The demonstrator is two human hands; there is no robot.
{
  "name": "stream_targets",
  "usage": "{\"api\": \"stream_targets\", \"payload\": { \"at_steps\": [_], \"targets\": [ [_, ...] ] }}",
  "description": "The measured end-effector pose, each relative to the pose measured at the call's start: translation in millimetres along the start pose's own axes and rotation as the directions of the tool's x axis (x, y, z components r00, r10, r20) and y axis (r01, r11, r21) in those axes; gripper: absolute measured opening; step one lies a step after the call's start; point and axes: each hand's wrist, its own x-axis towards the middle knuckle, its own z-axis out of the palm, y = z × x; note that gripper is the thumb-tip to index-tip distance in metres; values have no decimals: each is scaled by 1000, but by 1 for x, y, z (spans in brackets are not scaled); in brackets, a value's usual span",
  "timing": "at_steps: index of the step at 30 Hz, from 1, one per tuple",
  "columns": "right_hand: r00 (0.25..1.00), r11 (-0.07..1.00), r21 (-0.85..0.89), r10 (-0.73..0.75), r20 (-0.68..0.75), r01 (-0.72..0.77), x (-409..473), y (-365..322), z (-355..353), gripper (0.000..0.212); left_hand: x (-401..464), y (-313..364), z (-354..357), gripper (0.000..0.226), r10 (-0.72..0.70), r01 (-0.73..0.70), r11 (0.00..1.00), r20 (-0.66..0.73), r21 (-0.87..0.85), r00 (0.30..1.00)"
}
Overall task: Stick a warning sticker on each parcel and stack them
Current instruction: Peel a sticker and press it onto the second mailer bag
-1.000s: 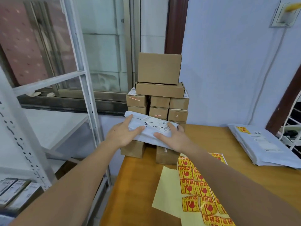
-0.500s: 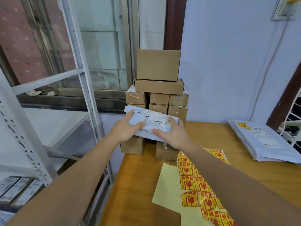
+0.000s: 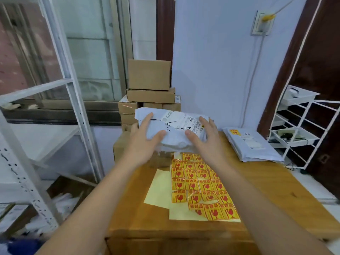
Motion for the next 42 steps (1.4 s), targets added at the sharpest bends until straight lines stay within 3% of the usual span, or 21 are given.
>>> {"api": "stream_targets", "payload": {
  "at_steps": [3, 7, 20, 24, 28, 33, 36, 38, 40, 42],
  "targets": [
    [1000, 998, -65, -14, 10, 15, -37, 14, -38, 79, -34, 8, 29, 71, -12, 16, 986, 26, -164, 1000],
    [1000, 993, -121, 12, 0, -12, -73, 41, -80, 79, -68, 15, 71, 75, 6, 21, 968, 104, -249, 995],
    [979, 968, -149, 193, -59, -200, -118, 169, -192, 78, -117, 85, 224, 78, -6, 70, 979, 316, -192, 949],
    [968, 946, -210, 249, -23, -248, -104, 201, -218, 77, -110, 99, 261, 80, -31, 67, 995, 401, -75, 916],
    [948, 913, -289, 316, 50, -289, -94, 227, -230, 79, -100, 100, 286, 85, -77, -6, 987, 507, 159, 859],
    [920, 847, -440, 377, 105, -297, -87, 242, -231, 84, -90, 92, 287, 91, -114, -216, 856, 578, 470, 808],
    [930, 780, -578, 356, 94, -240, -82, 237, -232, 81, -76, 92, 271, 89, -110, -285, 789, 582, 544, 806],
    [962, 744, -637, 273, 13, -202, -87, 230, -232, 79, -65, 94, 261, 86, -48, -314, 757, 529, 572, 847],
    [972, 784, -578, 223, -78, -227, -98, 218, -227, 75, -50, 97, 259, 82, 53, -354, 751, 483, 558, 874],
    [968, 841, -481, 224, -110, -249, -115, 205, -215, 71, -34, 99, 267, 78, 139, -422, 757, 509, 499, 850]
  ]
}}
